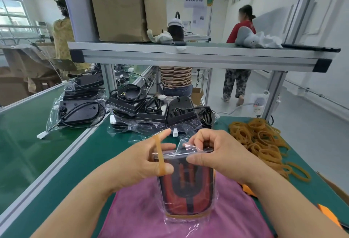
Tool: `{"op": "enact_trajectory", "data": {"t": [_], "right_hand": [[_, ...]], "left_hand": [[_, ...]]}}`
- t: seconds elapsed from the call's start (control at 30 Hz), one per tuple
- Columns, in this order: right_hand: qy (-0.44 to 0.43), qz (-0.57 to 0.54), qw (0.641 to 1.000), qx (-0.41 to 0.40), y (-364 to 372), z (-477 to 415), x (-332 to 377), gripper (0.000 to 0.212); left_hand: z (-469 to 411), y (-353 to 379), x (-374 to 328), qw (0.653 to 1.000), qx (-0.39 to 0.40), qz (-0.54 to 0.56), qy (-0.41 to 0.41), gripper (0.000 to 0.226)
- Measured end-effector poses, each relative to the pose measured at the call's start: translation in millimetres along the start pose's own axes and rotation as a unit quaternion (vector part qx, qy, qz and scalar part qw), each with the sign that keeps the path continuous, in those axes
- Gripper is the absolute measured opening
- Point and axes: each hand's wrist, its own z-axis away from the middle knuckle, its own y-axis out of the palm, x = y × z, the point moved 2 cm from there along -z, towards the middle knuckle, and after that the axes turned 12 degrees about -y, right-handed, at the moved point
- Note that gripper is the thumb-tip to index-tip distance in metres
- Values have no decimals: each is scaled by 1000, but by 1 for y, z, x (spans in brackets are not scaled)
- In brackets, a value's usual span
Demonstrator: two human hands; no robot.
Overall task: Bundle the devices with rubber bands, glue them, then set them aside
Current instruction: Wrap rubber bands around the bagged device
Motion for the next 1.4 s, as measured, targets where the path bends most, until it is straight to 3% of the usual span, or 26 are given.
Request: {"op": "enact_trajectory", "data": {"t": [0.1, 0.2, 0.27, 0.33, 0.43, 0.53, 0.67, 0.9, 1.07, 1.27, 1.4], "right_hand": [[6, 6, 1000, 13, -3, 1, 2, 31], [21, 17, 996, 82, -10, 1, 16, 24], [15, 40, 994, 101, -17, 1, 31, 34], [-11, 89, 995, 45, -17, -3, 46, 31], [-78, 227, 971, -19, 7, -7, 62, 8], [-93, 345, 934, 7, 39, -9, 64, 20], [-55, 411, 910, -11, 46, -26, 56, 39], [-36, 402, 915, 20, 35, -40, 62, 3], [-43, 331, 942, -44, 4, -27, 63, 17], [-18, 229, 968, -96, -26, 7, 39, 31], [64, 157, 980, -109, -42, 23, 20, 38]], "left_hand": [[-1, 2, -3, 999, -22, -29, 6, 99], [-3, 5, -4, 998, -46, -50, 5, 98], [-3, 5, -5, 997, -48, -55, 4, 100], [-2, 6, -6, 997, -47, -63, 3, 101], [-3, 6, -9, 996, -46, -75, 9, 91], [-4, 8, -11, 993, -59, -103, 21, 77], [-3, 12, -13, 993, -54, -95, 34, 49], [0, 13, -13, 992, -64, -101, 42, 52], [3, 16, -11, 986, -81, -143, 38, 74], [12, 21, -5, 985, -84, -146, 39, 64], [12, 26, -11, 983, -82, -158, 51, 61]]}}
